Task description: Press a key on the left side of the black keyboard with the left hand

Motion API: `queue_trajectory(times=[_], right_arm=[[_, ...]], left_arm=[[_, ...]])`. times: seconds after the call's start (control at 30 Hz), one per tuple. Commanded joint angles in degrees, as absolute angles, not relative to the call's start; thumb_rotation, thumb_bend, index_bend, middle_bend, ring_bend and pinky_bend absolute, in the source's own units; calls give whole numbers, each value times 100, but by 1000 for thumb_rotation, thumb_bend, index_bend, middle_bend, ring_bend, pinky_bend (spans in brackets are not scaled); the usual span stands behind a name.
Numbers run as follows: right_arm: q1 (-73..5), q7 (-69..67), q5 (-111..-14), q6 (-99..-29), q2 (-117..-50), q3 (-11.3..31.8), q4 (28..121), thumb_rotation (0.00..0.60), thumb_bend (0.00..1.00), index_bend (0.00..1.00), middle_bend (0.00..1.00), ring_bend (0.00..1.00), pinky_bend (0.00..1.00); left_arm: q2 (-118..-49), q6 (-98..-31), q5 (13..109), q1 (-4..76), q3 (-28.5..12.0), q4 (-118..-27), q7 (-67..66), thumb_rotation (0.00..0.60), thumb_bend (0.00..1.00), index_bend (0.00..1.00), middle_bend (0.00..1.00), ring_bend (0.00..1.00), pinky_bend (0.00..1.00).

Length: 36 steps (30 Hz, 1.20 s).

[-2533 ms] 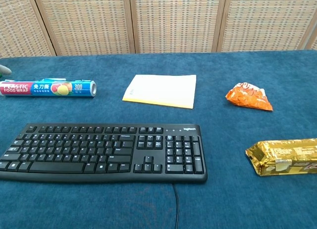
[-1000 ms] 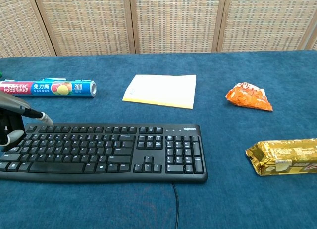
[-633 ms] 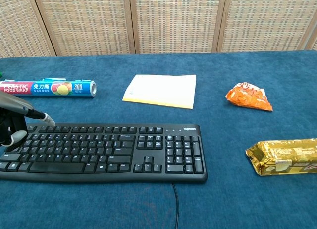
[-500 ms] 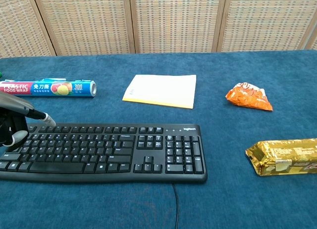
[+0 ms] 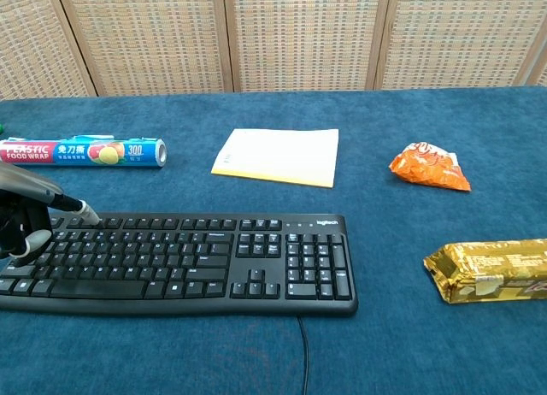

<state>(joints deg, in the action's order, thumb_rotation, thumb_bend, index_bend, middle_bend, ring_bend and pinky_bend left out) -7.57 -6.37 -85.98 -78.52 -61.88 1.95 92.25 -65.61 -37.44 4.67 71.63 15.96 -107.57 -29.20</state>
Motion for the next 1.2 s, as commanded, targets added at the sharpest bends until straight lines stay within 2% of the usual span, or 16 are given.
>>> queue_trajectory(times=[0.03,0.5,0.77,0.83,0.9,0.97,1.03,1.13,1.2], right_arm=[[-756,-643,-8608,-7855,-6185,191,9228,600,48,0,0,0,0],[-755,-644,-8640,-7872,-6185,183,9227,600,49,0,0,0,0],[-754,-624,-8653,-7880,-6194,179,9229,600,46,0,0,0,0],[-756,-614,-8658,-7875,-6196,174,9227,600,46,0,0,0,0],[-758,-605,-8655,-7870,-6199,174,9224,600,46,0,0,0,0],[-758,-598,-8639,-7864,-6203,177,9216,600,47,0,0,0,0],[-760,-593,-8628,-7857,-6207,180,9208,600,48,0,0,0,0],[-762,-563,-8619,-7848,-6218,180,9195,600,49,0,0,0,0],[-763,-537,-8601,-7844,-6224,186,9187,600,49,0,0,0,0]], left_arm=[[-6580,-3753,471,7183,1620,-10745,-2890,600,751,0,639,602,367],[-6618,-3738,553,7274,1721,-10738,-2703,600,753,0,639,601,367],[-6359,-3816,882,7214,1596,-10940,-2455,600,752,0,639,601,367],[-6257,-3884,994,7194,1544,-11022,-2402,600,736,0,639,601,367],[-6110,-4006,1144,7153,1476,-11161,-2330,600,677,0,624,584,367],[-5908,-4230,1411,7042,1374,-11364,-2209,600,622,0,548,514,365],[-5690,-4521,1797,6834,1262,-11614,-2029,600,573,0,401,417,337],[-5469,-5059,2523,6340,1131,-11929,-1660,600,466,0,105,191,188],[-5428,-5536,3162,5897,1131,-12054,-1449,600,421,0,19,67,88]])
